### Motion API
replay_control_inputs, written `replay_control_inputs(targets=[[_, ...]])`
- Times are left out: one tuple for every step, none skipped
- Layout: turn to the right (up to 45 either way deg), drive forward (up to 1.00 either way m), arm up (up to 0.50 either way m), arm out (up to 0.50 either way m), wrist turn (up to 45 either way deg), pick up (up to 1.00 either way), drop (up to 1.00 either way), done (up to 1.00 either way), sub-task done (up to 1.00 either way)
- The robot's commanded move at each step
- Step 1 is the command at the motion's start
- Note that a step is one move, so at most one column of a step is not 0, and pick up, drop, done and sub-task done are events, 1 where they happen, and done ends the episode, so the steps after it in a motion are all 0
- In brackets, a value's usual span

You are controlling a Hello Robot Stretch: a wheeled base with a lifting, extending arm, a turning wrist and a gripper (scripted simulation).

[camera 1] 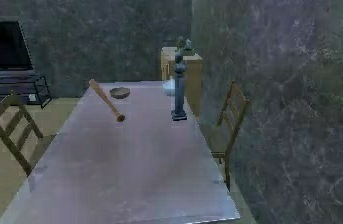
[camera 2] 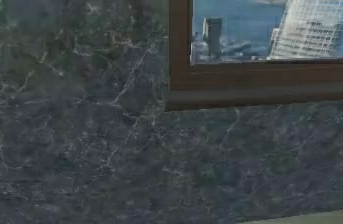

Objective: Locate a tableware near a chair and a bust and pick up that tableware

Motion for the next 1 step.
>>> replay_control_inputs(targets=[[-45.0,0.0,0.0,0.0,0.0,0.0,0.0,0.0,0.0]])
